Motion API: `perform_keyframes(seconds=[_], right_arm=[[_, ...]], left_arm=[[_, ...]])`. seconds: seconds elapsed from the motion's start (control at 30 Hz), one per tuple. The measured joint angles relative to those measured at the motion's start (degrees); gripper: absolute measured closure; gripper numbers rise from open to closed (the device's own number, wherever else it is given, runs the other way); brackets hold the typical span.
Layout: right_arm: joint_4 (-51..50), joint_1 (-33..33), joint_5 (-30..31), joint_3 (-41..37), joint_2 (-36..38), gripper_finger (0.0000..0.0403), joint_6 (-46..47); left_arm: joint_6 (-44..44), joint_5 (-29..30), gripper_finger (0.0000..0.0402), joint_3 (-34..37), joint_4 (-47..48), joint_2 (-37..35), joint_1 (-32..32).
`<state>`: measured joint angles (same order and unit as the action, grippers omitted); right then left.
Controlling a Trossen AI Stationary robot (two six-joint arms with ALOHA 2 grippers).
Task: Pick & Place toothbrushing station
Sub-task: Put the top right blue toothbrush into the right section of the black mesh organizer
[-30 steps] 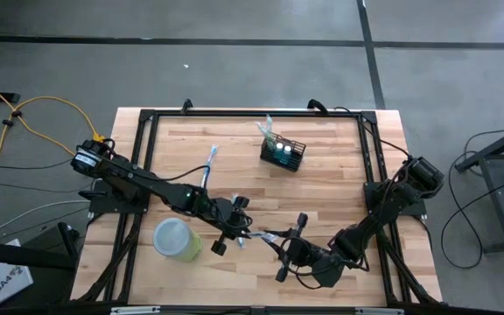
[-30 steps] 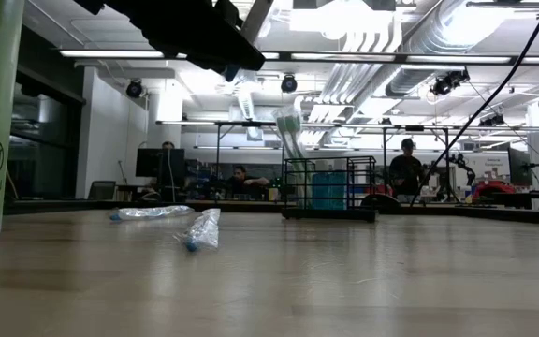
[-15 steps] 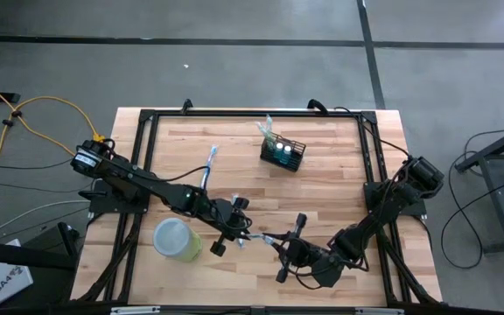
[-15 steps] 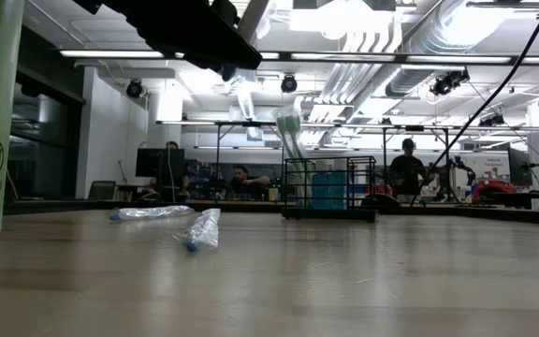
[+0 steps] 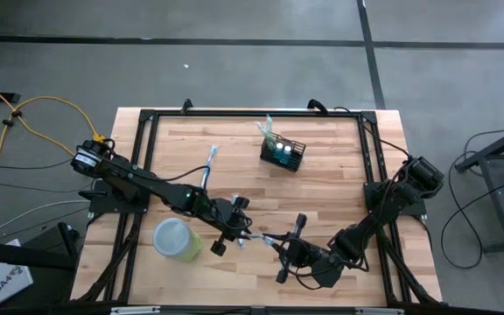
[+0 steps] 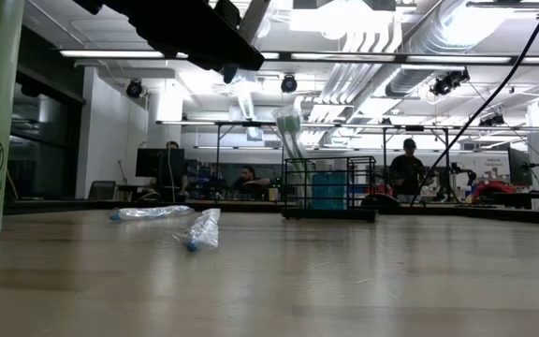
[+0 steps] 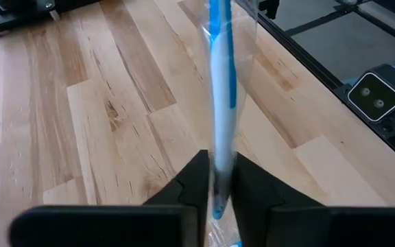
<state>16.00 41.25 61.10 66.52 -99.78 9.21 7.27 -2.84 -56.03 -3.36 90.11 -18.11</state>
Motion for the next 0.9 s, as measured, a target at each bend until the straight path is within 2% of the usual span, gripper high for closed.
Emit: perform_keyframes(seconds=[0.27,0.57,0.9], right_arm=[[-0.15,0.0,-0.19,-0.02,-0.07,0.0397,0.02],[-0.26,0.0,-0.15,0.01,-0.07,0.0397,0.27],[-13.45,0.98,0.42,-0.02,0.37,0.0397,15.74]], left_arm=[[0.09,0.01,0.0291,-0.02,-0.13,0.0,-0.15],[0.22,-0.01,0.0284,-0.02,-0.15,0.0,-0.17],[0.25,-0.02,0.0283,-0.03,-0.11,0.0,-0.17]])
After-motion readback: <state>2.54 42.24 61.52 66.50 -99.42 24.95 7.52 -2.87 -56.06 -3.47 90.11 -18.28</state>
